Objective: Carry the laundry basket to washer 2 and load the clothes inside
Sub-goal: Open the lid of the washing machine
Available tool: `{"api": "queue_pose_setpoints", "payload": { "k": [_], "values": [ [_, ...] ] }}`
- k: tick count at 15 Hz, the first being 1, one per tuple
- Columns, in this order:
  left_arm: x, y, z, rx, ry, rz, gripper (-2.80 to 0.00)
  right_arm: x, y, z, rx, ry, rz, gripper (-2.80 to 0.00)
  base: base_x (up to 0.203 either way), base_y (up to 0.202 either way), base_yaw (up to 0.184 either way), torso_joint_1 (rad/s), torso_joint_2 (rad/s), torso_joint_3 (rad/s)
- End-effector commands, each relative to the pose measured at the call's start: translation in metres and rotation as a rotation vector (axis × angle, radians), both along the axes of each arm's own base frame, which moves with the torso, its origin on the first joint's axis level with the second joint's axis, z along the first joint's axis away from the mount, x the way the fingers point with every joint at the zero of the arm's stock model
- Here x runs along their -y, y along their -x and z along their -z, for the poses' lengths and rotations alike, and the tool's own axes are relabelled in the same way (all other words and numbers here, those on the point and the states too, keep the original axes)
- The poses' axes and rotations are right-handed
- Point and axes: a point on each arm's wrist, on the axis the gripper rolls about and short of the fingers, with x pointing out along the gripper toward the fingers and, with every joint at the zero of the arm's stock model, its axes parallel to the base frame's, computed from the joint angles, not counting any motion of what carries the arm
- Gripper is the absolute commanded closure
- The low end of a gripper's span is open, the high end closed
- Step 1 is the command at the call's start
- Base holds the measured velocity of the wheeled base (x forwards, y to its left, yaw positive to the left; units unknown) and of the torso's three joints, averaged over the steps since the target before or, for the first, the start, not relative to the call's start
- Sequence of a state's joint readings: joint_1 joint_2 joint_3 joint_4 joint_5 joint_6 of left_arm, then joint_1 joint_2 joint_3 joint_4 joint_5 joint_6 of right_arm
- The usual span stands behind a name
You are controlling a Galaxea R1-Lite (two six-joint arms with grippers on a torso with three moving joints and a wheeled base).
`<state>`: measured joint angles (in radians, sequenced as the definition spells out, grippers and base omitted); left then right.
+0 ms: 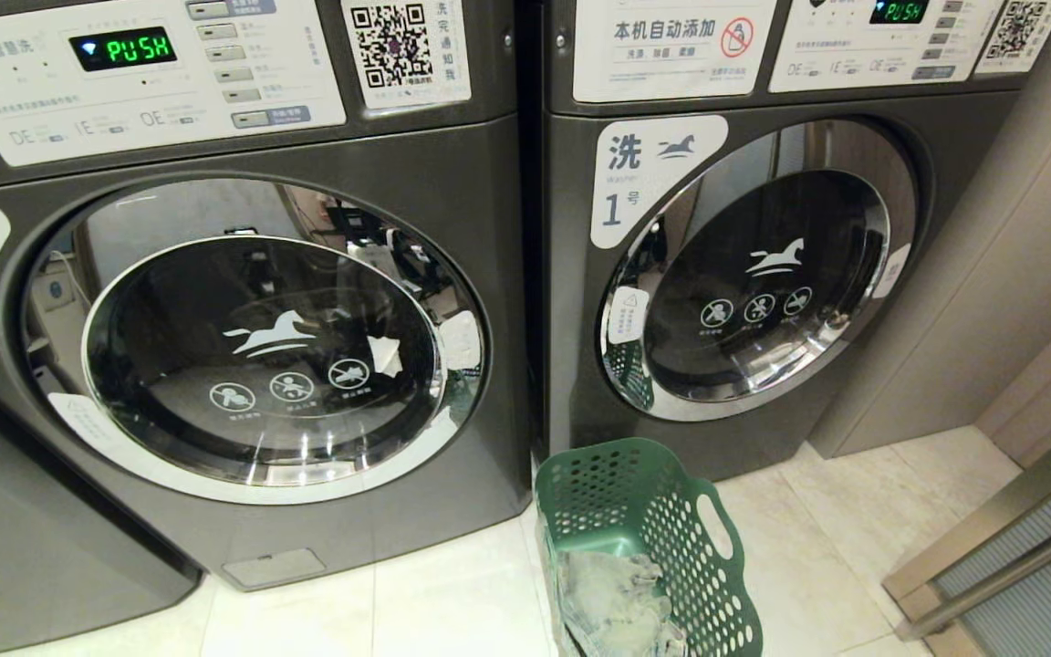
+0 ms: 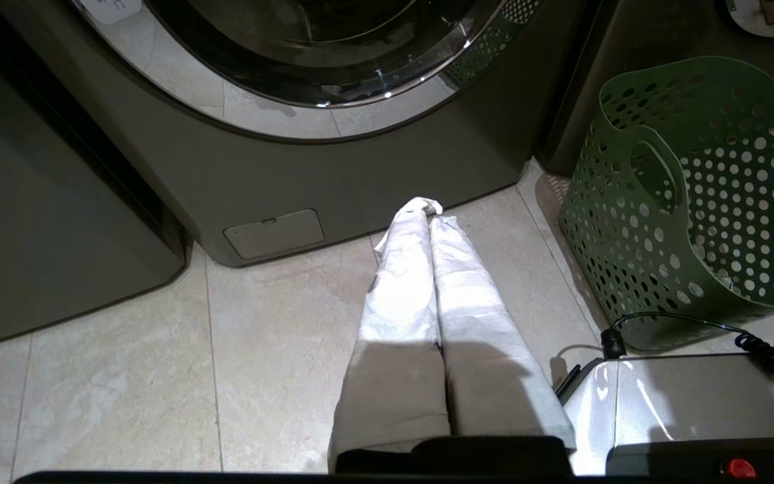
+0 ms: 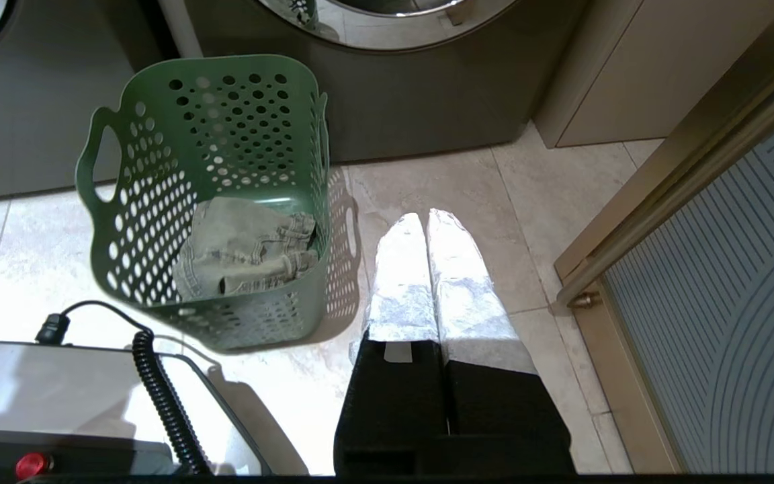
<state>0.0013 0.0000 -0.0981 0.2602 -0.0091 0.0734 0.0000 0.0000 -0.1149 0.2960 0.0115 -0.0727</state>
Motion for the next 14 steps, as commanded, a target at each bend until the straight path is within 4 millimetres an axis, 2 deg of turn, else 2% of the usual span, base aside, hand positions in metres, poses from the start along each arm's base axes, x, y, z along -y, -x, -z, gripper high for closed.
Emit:
{"api": "queue_pose_setpoints", "payload": {
  "k": [1,6,14],
  "values": [
    [0.0000,0.0000,0.0000,-0.001,0.000,0.000,0.00,0.0000,-0.0001,0.0001,-0.003,0.002,-0.001,0.00,-0.158,0.000,0.002,0.019,0.01,0.006],
    [0.0000,0.0000,0.0002,-0.002,0.000,0.000,0.00,-0.0001,-0.0001,0.0001,-0.003,0.002,-0.003,0.00,-0.177,0.000,0.000,-0.004,0.00,0.005],
    [0.0000,0.0000,0.0002,-0.002,0.000,0.000,0.00,-0.0001,-0.0001,0.0001,-0.003,0.004,-0.003,0.00,0.000,0.000,0.000,0.000,0.00,0.000]
  ]
}}
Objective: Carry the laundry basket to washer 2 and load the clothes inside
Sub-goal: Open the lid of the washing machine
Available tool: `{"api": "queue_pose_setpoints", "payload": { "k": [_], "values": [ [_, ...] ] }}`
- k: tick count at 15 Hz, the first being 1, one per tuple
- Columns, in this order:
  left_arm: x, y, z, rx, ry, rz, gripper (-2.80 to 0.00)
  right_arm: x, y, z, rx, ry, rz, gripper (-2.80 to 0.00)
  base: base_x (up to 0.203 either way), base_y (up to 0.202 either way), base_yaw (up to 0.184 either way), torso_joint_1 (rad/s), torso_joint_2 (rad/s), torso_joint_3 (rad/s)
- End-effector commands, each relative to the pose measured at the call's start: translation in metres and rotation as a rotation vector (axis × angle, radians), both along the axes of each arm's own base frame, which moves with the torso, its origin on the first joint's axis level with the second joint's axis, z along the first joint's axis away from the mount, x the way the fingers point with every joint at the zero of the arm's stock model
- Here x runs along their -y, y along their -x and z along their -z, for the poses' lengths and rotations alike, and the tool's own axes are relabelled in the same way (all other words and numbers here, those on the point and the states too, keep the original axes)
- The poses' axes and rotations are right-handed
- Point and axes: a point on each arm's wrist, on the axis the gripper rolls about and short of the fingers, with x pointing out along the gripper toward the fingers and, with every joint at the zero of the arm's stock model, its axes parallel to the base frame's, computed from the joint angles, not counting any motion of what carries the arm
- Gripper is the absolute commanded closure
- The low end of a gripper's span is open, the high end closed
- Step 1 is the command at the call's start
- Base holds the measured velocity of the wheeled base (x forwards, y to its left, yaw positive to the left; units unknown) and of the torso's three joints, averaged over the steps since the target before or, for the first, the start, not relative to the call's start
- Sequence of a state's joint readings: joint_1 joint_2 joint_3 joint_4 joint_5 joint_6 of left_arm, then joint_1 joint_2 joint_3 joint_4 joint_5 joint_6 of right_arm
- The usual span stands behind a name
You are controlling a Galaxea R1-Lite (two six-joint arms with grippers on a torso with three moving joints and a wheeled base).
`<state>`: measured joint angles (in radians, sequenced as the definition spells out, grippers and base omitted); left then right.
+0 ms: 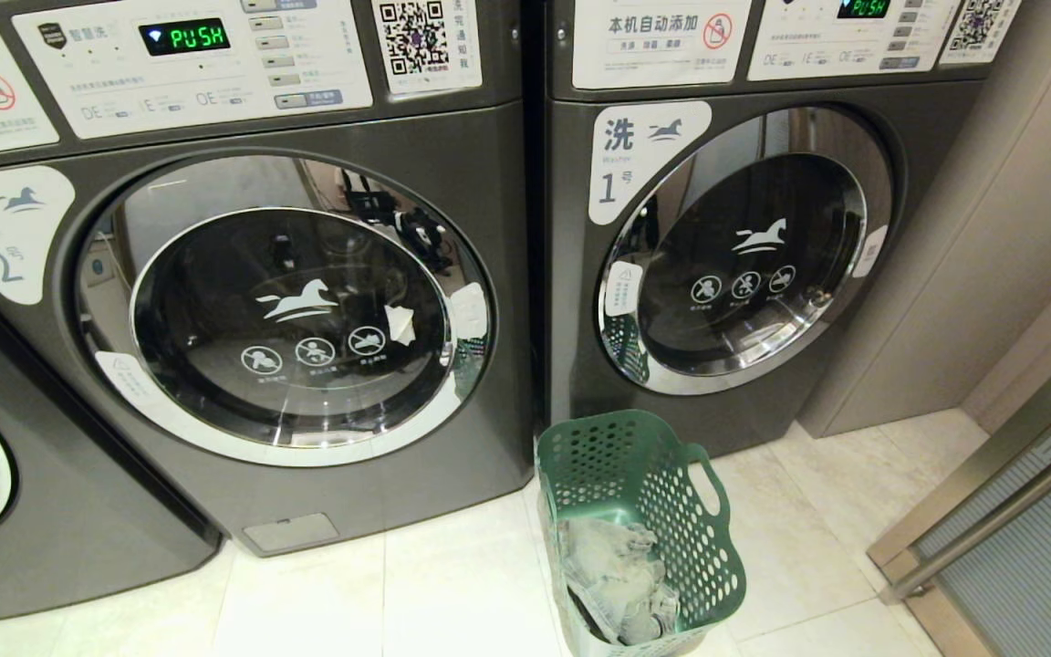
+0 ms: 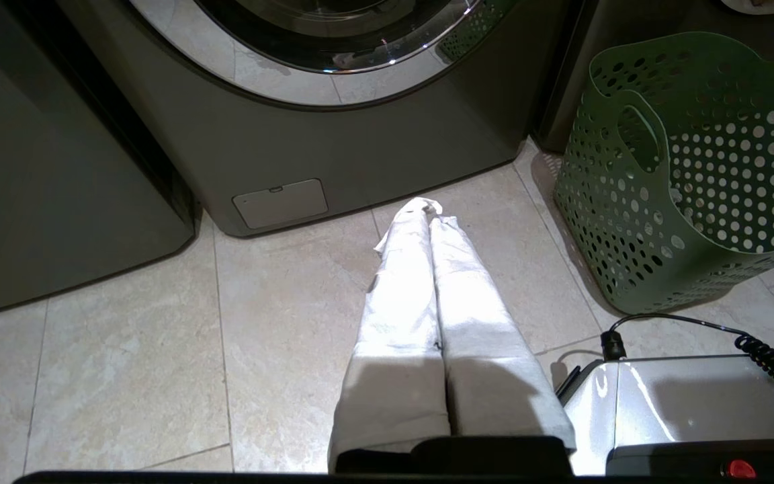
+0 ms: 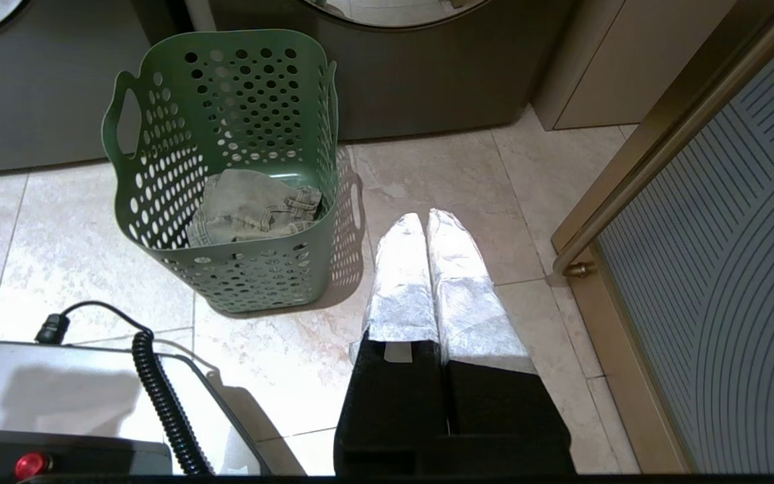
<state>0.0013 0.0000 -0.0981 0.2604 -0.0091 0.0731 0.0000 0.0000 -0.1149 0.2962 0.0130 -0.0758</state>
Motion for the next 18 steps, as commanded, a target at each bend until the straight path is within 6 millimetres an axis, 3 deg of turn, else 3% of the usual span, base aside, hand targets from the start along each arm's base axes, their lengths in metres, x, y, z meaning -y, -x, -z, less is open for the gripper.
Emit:
{"api": "queue_pose_setpoints", "payload": {
  "k": [1,15,18],
  "values": [
    [0.0000,0.0000,0.0000,-0.001,0.000,0.000,0.00,0.0000,-0.0001,0.0000,-0.003,0.004,-0.002,0.00,0.000,0.000,0.000,0.000,0.00,0.000],
    [0.0000,0.0000,0.0002,-0.002,-0.002,0.000,0.00,0.0000,-0.0001,0.0000,-0.003,0.005,-0.002,0.00,0.000,0.000,0.000,0.000,0.00,0.000],
    [0.0000,0.0000,0.0001,-0.002,-0.002,0.000,0.00,0.0000,-0.0001,0.0000,-0.003,0.004,-0.002,0.00,0.001,-0.005,0.122,0.002,0.00,0.004]
  ]
}}
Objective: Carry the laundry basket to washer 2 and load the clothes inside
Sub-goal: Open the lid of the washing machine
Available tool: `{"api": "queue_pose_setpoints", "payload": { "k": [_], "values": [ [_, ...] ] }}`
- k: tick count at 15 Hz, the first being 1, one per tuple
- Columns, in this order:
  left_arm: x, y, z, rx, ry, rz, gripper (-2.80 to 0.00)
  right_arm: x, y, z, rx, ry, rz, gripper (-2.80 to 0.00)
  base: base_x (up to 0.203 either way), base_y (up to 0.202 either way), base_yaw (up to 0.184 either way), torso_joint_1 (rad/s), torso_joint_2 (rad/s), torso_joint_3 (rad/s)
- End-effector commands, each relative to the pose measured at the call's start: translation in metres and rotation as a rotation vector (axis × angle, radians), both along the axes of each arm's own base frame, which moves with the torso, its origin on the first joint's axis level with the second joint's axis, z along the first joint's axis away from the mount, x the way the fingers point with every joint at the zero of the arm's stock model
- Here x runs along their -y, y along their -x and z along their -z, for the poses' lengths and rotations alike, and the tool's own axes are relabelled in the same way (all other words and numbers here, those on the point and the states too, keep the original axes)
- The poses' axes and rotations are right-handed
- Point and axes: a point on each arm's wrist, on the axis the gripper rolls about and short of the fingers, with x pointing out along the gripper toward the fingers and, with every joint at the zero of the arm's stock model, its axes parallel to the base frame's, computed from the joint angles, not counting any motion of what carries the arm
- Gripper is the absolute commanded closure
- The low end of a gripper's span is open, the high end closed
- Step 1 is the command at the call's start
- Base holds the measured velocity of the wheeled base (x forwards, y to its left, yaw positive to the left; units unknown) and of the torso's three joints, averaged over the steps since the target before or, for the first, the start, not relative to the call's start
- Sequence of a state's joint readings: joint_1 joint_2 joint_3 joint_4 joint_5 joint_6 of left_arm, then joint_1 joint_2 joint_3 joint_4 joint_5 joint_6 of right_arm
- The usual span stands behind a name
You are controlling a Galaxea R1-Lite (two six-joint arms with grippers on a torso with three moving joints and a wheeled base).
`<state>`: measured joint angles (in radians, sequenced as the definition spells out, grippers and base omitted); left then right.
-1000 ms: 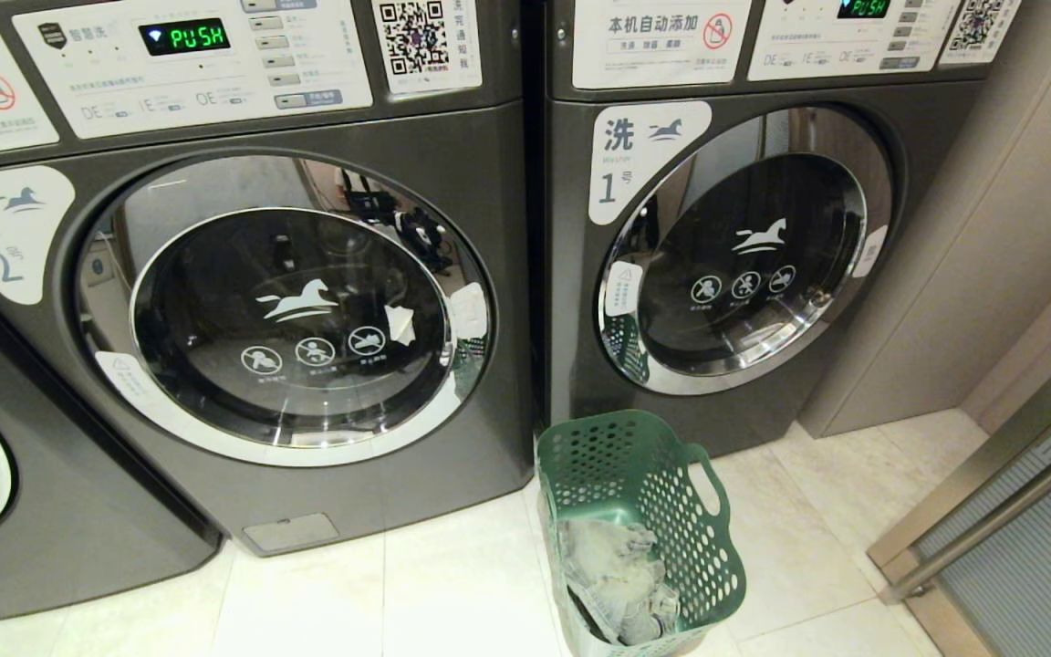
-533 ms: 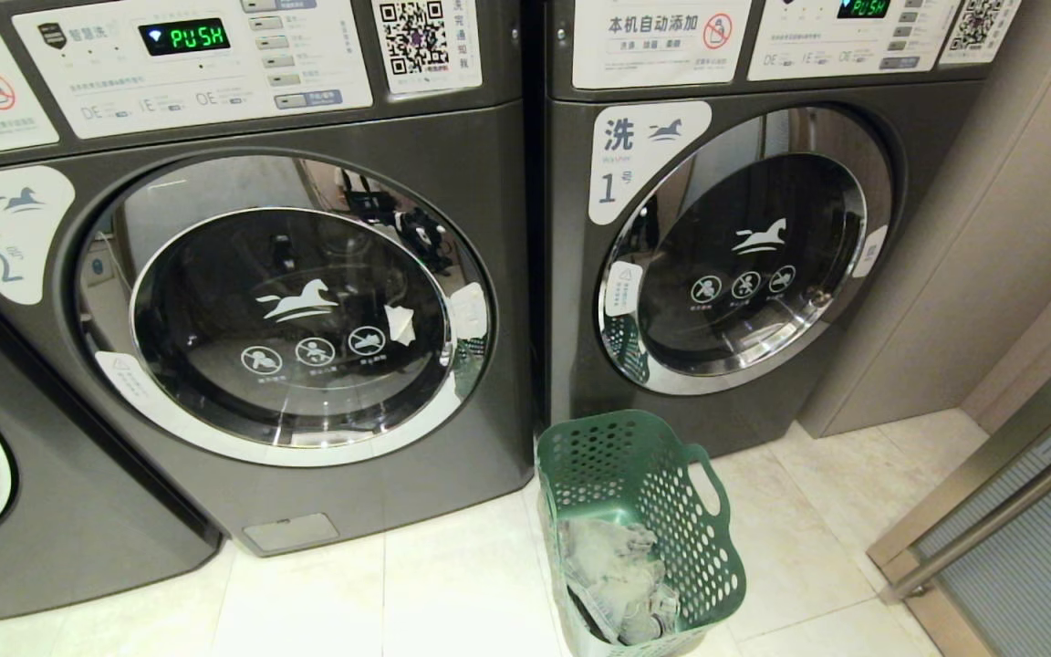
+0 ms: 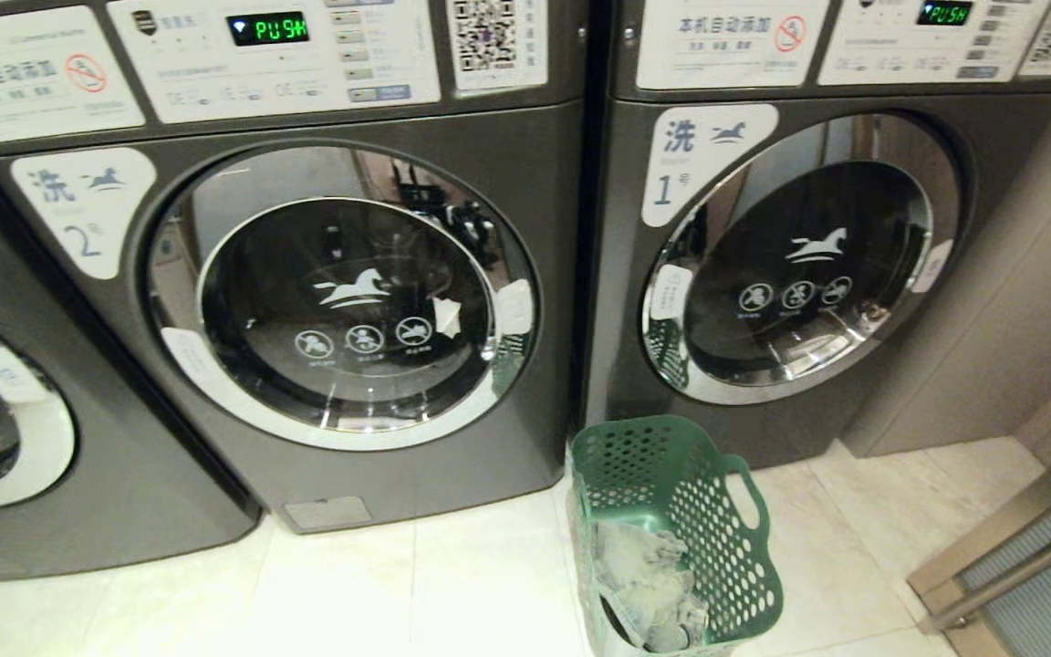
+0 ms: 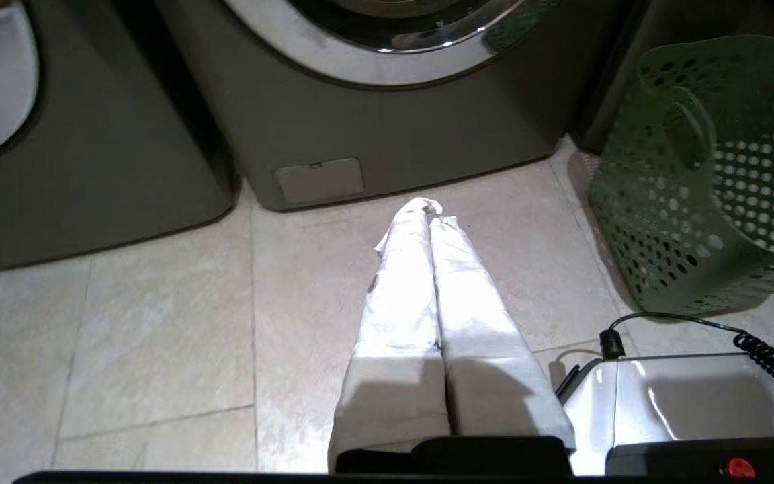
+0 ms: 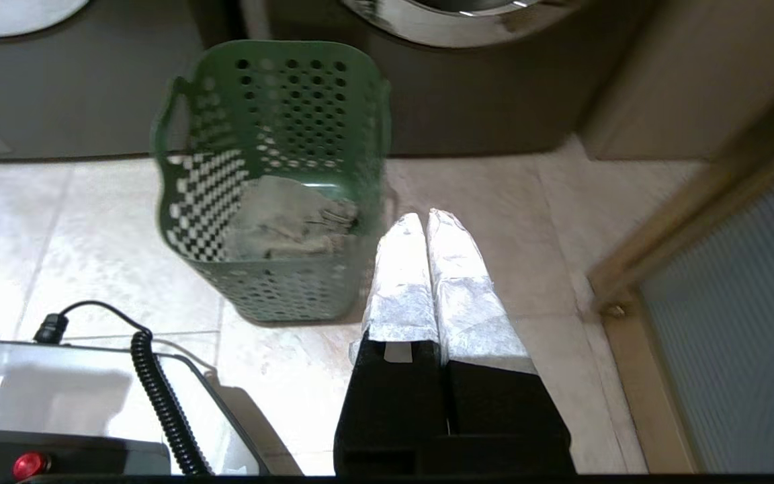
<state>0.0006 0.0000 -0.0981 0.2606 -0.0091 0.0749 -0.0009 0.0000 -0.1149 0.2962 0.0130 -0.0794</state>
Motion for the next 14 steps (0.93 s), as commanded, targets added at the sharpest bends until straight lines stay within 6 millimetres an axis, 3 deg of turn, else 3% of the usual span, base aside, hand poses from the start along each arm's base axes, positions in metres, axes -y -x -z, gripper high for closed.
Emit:
{"api": "queue_pose_setpoints", "payload": {
  "k": [1,6,14],
  "values": [
    [0.0000,0.0000,0.0001,-0.002,0.000,-0.001,0.00,0.0000,-0.0001,0.0000,-0.003,-0.001,-0.001,0.00,0.004,-0.007,0.204,0.002,0.01,-0.002],
    [0.0001,0.0002,-0.0003,0.000,0.000,0.001,0.00,0.0000,-0.0001,0.0000,-0.003,-0.003,-0.001,0.00,0.001,-0.008,0.174,0.000,0.00,0.003],
    [0.0001,0.0001,-0.0003,0.000,-0.003,0.001,0.00,0.0000,-0.0001,0.0000,-0.003,-0.006,-0.001,0.00,0.000,0.000,0.007,0.000,0.00,0.000]
  ]
}}
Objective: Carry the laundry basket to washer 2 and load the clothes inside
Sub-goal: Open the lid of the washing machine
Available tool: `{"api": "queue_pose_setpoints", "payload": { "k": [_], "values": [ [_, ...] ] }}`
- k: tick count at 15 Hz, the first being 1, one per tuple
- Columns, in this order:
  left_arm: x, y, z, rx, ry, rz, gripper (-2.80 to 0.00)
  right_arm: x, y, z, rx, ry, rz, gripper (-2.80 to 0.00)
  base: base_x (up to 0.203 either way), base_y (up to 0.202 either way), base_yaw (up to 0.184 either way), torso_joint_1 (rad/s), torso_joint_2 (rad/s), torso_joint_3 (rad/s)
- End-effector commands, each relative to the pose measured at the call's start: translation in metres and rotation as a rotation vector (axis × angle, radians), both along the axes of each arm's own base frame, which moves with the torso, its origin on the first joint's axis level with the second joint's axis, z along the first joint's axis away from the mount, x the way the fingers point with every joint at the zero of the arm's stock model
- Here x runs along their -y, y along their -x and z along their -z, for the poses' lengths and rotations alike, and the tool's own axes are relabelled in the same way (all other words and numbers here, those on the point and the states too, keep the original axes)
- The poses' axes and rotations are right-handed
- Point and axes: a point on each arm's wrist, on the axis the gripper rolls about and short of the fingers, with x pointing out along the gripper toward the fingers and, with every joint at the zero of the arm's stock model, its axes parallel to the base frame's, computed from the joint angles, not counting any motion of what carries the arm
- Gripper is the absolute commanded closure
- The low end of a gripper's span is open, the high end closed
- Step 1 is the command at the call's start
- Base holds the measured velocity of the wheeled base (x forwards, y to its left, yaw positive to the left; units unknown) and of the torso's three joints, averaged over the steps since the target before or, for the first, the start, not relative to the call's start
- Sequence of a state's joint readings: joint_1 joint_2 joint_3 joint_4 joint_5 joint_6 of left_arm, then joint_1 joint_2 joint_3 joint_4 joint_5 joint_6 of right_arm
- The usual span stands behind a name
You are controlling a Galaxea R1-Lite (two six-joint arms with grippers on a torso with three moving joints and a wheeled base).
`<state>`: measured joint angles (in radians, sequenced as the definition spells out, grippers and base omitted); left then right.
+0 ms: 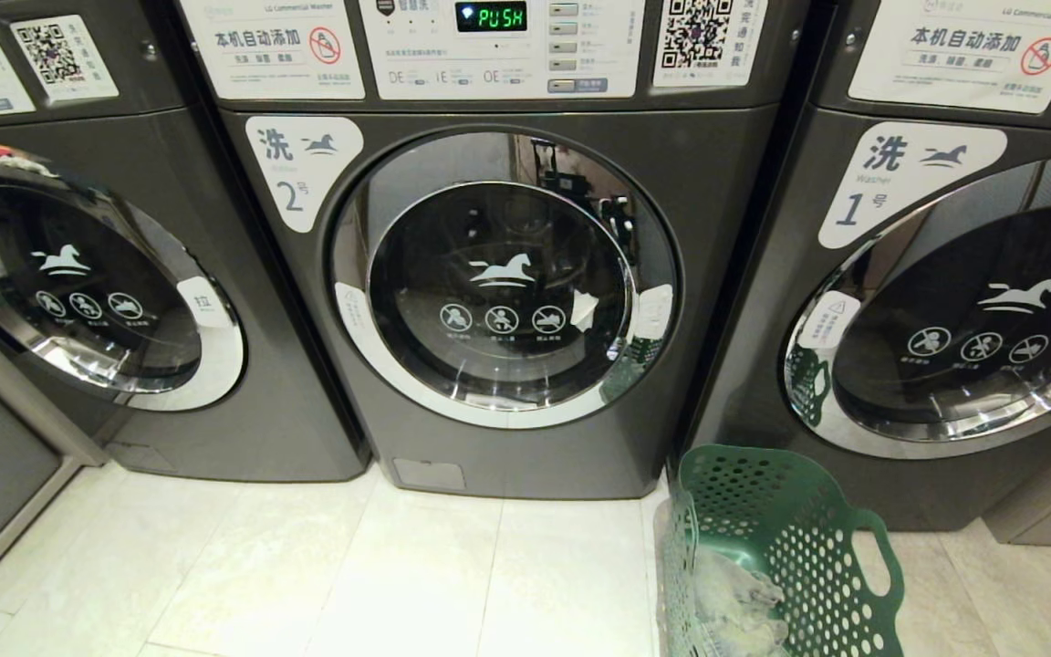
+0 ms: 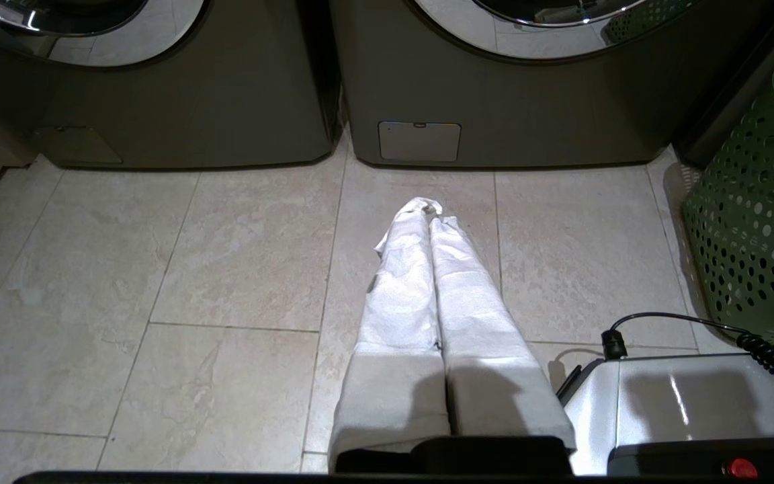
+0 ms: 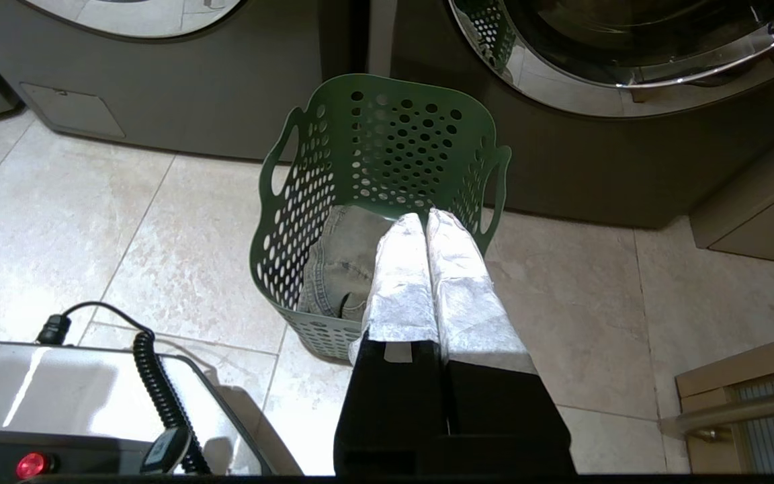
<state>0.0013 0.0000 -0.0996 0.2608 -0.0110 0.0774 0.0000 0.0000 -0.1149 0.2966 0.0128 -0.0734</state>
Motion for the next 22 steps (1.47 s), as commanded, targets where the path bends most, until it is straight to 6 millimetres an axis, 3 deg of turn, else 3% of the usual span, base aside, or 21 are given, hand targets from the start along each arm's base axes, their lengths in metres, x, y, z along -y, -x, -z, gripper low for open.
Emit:
{"api": "queue_pose_setpoints", "payload": {
  "k": [1,5,22],
  "values": [
    [0.0000,-0.0001,0.0001,-0.003,-0.001,0.000,0.00,0.0000,-0.0001,0.0000,-0.002,0.000,-0.001,0.00,0.000,0.000,0.000,0.000,0.00,0.000],
    [0.0000,0.0000,0.0001,-0.001,0.000,-0.001,0.00,0.0000,-0.0001,0.0000,-0.002,0.002,-0.001,0.00,0.000,-0.064,0.004,0.002,0.00,0.002],
    [0.0000,0.0000,0.0001,-0.001,-0.001,0.000,0.00,0.0000,-0.0001,0.0000,-0.002,0.000,0.000,0.00,0.000,-0.194,0.001,0.004,0.00,0.002]
  ]
}}
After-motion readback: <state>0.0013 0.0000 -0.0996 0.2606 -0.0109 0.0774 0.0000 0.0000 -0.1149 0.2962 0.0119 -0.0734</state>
